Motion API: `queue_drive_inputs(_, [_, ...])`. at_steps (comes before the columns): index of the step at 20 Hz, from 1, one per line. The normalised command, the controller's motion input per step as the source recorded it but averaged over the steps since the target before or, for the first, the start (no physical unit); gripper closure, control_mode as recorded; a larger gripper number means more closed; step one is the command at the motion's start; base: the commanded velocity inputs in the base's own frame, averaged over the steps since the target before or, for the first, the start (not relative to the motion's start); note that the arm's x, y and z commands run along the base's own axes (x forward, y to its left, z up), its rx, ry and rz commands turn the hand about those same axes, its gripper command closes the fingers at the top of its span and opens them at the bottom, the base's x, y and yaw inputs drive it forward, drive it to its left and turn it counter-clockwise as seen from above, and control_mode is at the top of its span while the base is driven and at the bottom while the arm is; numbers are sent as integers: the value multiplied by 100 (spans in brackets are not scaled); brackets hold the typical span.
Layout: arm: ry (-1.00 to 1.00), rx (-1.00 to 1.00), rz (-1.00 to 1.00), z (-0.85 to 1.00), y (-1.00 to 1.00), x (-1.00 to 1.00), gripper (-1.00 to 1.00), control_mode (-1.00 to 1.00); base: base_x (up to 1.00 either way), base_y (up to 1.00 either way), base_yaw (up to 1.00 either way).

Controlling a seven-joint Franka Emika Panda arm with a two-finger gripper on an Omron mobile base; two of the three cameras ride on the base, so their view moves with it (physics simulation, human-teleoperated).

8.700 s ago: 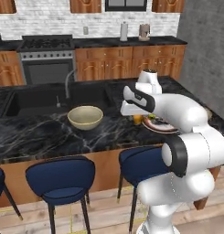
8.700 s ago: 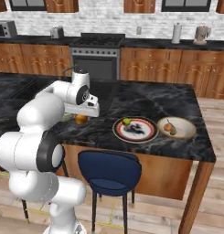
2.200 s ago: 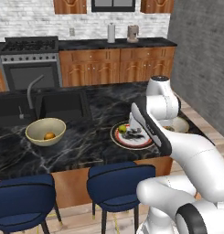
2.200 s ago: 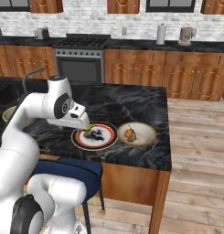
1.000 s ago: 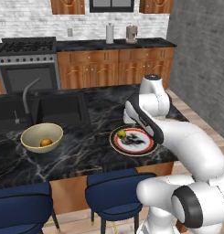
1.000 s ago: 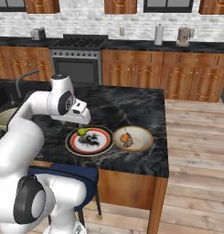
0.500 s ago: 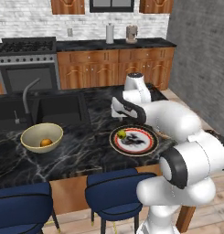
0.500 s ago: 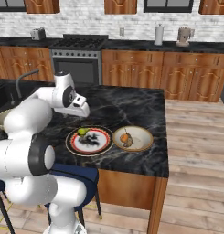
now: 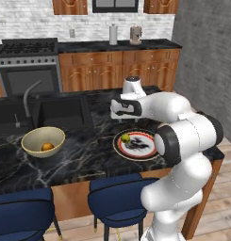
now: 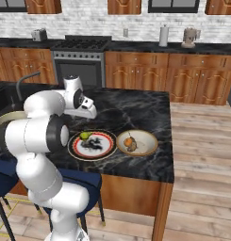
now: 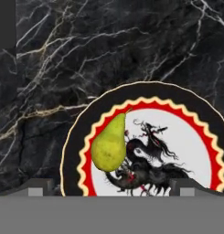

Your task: Take the fruits from the plate on the dining counter and place two fruits in each bowl.

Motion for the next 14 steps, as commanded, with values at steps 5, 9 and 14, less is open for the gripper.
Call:
queue_drive_inputs(5, [6, 0, 0, -61, 0, 0, -100, -100, 0, 0, 0])
queue_drive_inputs(9, [2, 0, 0, -58, 0, 0, -100, -100, 0, 0, 0])
queue_drive_inputs(14, [1, 0, 0, -40, 0, 0, -100, -100, 0, 0, 0])
